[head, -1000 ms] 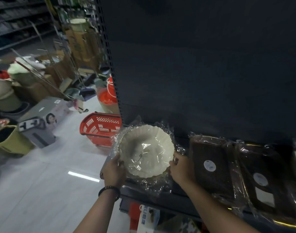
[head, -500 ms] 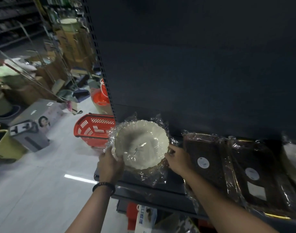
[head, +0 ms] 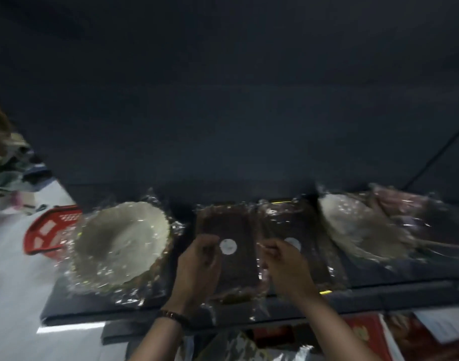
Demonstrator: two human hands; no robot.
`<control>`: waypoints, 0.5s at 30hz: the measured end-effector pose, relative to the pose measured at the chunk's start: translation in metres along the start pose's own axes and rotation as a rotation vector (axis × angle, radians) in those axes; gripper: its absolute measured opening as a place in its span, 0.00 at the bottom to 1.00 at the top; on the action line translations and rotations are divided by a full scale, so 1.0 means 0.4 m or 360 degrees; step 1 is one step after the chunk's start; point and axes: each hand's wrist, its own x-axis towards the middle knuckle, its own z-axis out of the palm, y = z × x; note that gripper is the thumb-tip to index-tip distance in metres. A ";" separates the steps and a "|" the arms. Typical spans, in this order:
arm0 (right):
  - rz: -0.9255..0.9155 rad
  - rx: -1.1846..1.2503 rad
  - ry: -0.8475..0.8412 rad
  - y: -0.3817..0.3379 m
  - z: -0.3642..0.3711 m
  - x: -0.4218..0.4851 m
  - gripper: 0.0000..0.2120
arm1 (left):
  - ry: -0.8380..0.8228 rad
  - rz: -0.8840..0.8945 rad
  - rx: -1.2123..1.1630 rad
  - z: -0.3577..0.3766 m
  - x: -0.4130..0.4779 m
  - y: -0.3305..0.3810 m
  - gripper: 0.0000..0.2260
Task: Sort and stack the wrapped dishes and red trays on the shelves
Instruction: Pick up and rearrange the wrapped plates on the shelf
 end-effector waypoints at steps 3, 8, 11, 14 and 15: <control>0.0080 -0.0047 0.0199 0.085 -0.151 -0.003 0.09 | -0.0208 0.0080 0.0022 0.136 0.000 0.082 0.07; 0.0228 0.0005 0.0507 0.198 -0.383 -0.030 0.06 | -0.0576 0.0152 0.0024 0.354 -0.001 0.201 0.04; 0.0375 0.0217 0.0679 0.276 -0.493 -0.030 0.07 | -0.0726 -0.0059 -0.0122 0.470 0.009 0.280 0.03; 0.0550 0.0412 0.0648 0.348 -0.577 -0.008 0.05 | -0.0800 -0.0329 -0.0279 0.632 0.081 0.263 0.07; 0.0592 0.0479 0.0626 0.369 -0.597 0.002 0.06 | -0.0800 -0.0370 -0.0297 0.693 0.113 0.240 0.10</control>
